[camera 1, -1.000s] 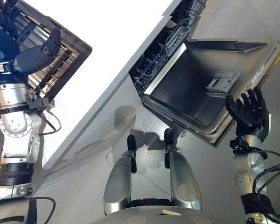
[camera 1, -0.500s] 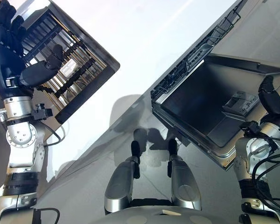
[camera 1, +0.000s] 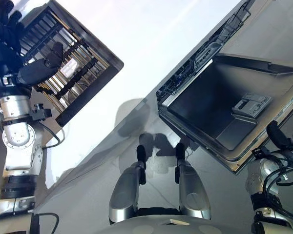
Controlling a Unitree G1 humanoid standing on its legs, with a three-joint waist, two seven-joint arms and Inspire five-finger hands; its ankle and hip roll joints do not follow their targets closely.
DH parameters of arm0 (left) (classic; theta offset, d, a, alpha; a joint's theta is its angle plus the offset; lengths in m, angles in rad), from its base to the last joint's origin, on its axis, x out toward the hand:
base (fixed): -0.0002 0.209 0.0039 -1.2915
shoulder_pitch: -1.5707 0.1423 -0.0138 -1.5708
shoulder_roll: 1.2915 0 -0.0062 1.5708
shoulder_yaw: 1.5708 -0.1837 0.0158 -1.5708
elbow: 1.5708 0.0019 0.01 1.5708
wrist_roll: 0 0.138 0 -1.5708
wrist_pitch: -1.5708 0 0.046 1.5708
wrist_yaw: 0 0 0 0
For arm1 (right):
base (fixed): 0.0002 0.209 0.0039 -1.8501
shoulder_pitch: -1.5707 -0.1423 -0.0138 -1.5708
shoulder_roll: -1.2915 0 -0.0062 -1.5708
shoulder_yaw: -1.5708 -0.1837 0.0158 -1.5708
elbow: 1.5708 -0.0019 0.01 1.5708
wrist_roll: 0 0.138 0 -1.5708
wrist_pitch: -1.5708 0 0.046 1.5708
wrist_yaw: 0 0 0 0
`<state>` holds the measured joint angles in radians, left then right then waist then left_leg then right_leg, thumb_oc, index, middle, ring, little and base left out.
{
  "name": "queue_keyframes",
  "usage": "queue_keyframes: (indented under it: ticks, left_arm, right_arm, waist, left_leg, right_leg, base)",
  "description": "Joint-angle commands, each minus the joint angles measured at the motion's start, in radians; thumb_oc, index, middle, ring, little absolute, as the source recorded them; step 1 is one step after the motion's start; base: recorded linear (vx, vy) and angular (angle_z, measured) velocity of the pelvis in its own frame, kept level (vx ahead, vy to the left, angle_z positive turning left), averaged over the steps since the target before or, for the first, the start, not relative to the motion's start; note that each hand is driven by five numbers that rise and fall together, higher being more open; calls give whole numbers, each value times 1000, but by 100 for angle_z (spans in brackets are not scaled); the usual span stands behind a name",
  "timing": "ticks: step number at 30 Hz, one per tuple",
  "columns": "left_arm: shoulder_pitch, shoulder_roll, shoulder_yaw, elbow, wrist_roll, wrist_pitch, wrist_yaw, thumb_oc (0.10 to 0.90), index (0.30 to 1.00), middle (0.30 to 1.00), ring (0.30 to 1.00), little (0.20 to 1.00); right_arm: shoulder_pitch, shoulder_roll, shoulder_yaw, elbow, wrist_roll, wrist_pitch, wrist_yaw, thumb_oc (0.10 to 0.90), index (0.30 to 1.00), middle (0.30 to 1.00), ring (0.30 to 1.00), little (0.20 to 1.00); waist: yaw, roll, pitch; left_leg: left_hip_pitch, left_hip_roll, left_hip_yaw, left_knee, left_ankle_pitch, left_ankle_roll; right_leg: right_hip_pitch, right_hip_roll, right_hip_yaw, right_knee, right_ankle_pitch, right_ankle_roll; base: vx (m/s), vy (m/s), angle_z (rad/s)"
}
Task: Pick up plates and place into dishwasher.
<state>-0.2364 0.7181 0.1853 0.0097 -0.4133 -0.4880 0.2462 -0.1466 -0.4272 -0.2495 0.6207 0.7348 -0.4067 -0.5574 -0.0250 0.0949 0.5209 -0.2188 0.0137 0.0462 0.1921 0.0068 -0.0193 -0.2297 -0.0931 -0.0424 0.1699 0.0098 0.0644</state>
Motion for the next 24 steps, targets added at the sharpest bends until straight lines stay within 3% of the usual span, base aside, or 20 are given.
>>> queue_keyframes:
  ticks: [1, 14, 19, 24]
  left_arm:
    - [-57, -12, -27, 46, -17, -70, 25, 800, 900, 900, 900, 900]
    - [-199, 25, -101, 31, -15, 2, 31, 800, 900, 900, 900, 900]
    - [-212, 20, -110, 13, -24, 25, 22, 800, 900, 900, 900, 900]
    - [-185, 12, -104, 5, -23, 20, 7, 800, 900, 900, 900, 900]
  right_arm:
    - [-49, -106, 27, -5, 8, -16, 109, 800, 900, 900, 900, 900]
    - [-178, -130, 92, 296, 391, 140, 333, 800, 900, 900, 900, 900]
    - [-224, -122, 104, 326, 428, 156, 405, 800, 900, 900, 900, 900]
    - [-222, -94, 110, 289, 458, 138, 447, 800, 900, 900, 900, 900]
  waist:
    - [-3, -40, -1]
    - [40, 1, -1]
    - [53, 11, -1]
    - [57, 2, -1]
  left_leg:
    - [-71, -111, 44, 93, -105, 89]
    - [-199, -116, -10, 175, -108, 80]
    - [-211, -121, -26, 198, -113, 78]
    - [-200, -117, -39, 197, -112, 76]
  right_leg:
    - [-64, 61, -35, 91, -66, -34]
    - [-194, 51, -81, 250, -136, -75]
    - [-210, 47, -86, 296, -156, -87]
    - [-205, 51, -87, 313, -163, -91]
  base:
    - [-54, -91, 6]
    - [-25, -79, 12]
    - [12, -20, 12]
    - [39, -10, 5]
